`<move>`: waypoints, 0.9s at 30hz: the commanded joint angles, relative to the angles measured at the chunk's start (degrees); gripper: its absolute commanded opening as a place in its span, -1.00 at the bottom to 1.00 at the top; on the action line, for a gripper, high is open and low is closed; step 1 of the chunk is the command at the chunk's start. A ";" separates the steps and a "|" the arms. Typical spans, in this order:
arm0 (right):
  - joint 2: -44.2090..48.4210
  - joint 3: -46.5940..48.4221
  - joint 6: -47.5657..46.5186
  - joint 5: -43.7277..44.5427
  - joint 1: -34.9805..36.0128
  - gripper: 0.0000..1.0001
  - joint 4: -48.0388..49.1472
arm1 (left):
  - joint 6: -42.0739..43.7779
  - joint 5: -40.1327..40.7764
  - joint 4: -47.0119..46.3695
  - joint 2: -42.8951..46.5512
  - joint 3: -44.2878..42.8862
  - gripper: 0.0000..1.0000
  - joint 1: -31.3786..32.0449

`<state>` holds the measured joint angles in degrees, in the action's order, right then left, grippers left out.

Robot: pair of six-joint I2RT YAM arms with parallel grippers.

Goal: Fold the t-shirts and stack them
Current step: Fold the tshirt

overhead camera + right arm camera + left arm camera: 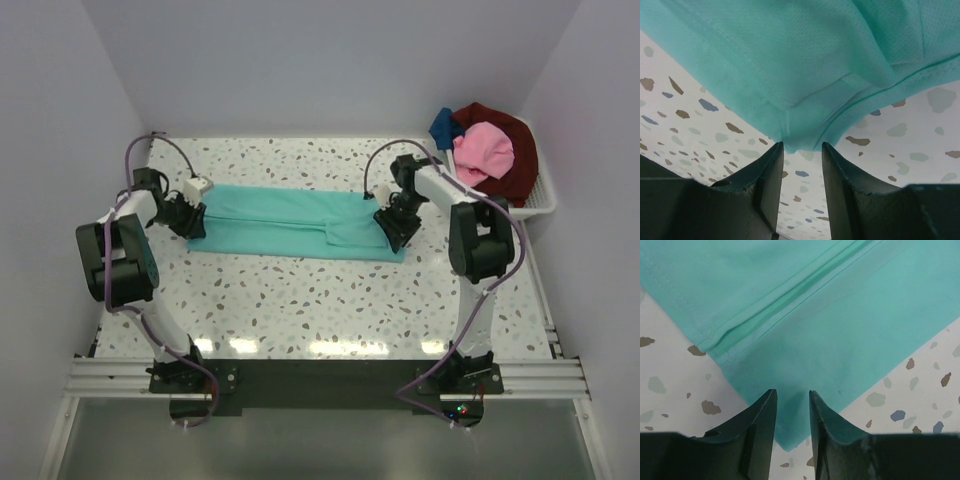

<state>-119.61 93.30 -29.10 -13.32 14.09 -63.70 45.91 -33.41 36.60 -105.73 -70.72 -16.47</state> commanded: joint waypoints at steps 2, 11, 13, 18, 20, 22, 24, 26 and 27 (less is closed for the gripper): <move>-1.67 -2.32 1.50 0.66 -0.20 -0.23 5.07 | -3.81 3.95 -4.34 -2.54 3.30 -0.29 -0.41; -0.19 -8.39 1.33 2.78 -0.20 -0.63 6.66 | -1.98 9.32 -3.91 -3.08 9.45 -0.68 -0.32; 2.09 -9.88 0.98 2.34 -0.29 -0.70 6.05 | -0.65 9.06 -2.77 -1.33 10.25 -0.73 -0.32; 5.70 -8.23 0.97 0.49 -0.20 -0.71 2.19 | 4.71 3.89 5.05 2.63 7.45 -0.71 -0.14; 7.19 -6.73 1.33 -0.99 -0.20 -0.51 0.17 | 7.42 -2.14 8.99 5.35 4.38 -0.57 -0.23; 8.16 -4.45 2.64 -2.05 -0.29 -0.28 -0.54 | 8.40 -6.47 10.50 8.42 2.26 -0.37 0.90; 9.74 -2.17 4.65 -4.50 -0.29 -0.24 -1.07 | 9.02 -11.31 10.34 10.45 -0.12 -0.32 3.10; 10.45 -1.10 6.42 -6.18 -0.29 -0.24 -0.90 | 7.54 -12.99 5.45 13.87 0.22 -0.31 8.45; 10.71 -0.66 8.08 -8.37 -0.37 -0.24 -0.81 | 7.27 -13.26 3.06 15.02 1.10 -0.28 10.65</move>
<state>-113.36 89.19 -25.32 -15.75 13.91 -63.20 51.70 -38.79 43.03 -96.71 -67.77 -11.77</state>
